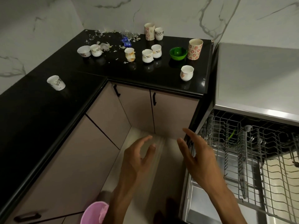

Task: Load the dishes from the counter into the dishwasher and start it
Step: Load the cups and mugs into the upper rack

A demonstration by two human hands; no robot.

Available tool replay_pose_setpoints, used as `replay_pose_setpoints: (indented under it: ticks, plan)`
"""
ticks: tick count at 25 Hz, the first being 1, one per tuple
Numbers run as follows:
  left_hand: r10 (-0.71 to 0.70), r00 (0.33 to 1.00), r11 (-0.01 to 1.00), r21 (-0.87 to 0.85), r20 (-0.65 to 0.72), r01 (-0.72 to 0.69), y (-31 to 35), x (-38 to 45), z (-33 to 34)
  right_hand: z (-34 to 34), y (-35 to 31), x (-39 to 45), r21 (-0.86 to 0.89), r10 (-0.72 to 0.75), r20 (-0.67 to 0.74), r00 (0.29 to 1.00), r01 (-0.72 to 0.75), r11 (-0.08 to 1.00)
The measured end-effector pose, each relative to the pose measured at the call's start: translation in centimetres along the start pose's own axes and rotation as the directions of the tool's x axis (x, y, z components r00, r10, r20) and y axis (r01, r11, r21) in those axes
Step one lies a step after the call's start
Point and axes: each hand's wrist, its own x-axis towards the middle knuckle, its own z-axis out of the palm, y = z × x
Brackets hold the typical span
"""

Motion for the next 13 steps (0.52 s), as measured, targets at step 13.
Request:
replay_pose_setpoints:
  ticks: [13]
  plan:
    - [-0.047, 0.999, 0.999, 0.013, -0.014, 0.047, 1.6, 6.1, 2.4, -1.0, 2.3, 7.1, -0.035, -0.055, 0.060, 0.997, 0.057, 0.998]
